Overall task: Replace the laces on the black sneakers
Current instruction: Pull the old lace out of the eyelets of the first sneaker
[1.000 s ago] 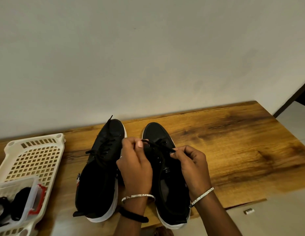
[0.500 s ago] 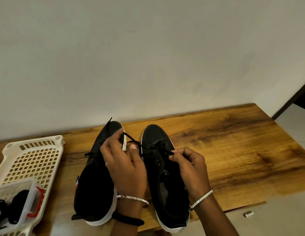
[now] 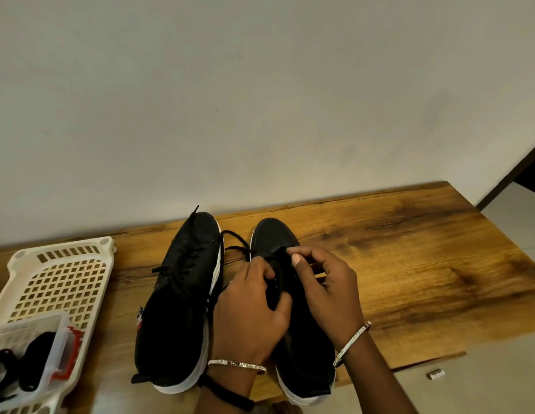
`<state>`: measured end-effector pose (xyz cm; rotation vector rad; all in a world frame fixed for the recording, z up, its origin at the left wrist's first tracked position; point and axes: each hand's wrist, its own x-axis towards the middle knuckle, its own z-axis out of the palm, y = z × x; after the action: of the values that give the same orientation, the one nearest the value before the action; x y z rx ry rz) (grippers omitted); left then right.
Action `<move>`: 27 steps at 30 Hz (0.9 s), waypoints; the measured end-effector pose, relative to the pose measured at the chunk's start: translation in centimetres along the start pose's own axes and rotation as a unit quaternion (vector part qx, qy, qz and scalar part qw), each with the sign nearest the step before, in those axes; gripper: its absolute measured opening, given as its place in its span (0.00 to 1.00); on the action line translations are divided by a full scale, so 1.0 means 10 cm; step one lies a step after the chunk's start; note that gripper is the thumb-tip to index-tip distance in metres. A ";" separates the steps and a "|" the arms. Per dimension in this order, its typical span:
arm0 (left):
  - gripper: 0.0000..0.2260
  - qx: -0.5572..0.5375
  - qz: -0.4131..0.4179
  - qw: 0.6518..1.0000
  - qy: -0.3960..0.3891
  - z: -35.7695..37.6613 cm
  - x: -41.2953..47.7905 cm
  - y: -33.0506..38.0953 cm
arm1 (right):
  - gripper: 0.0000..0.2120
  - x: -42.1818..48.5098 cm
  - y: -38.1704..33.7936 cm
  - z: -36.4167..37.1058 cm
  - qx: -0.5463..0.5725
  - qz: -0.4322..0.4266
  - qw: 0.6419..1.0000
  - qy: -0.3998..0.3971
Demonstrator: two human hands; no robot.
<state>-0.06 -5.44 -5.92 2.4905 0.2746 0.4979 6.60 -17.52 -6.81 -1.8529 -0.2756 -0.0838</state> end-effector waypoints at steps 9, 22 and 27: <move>0.06 -0.057 -0.019 0.997 0.046 -0.03 -0.01 -0.09 | 0.14 -0.01 -0.08 0.08 -0.196 -0.029 0.977 -0.083; 0.06 -0.073 -0.016 0.995 0.073 -0.05 -0.01 -0.11 | 0.03 -0.06 -0.17 0.12 -0.242 0.001 0.968 -0.061; 0.09 -0.085 -0.041 0.992 0.085 -0.02 0.02 -0.11 | 0.09 0.04 -0.13 0.00 0.168 0.277 0.945 0.046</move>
<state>-0.08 -4.42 -6.30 2.2643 0.3836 0.6726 6.66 -17.08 -5.58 -1.5207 0.2874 0.2516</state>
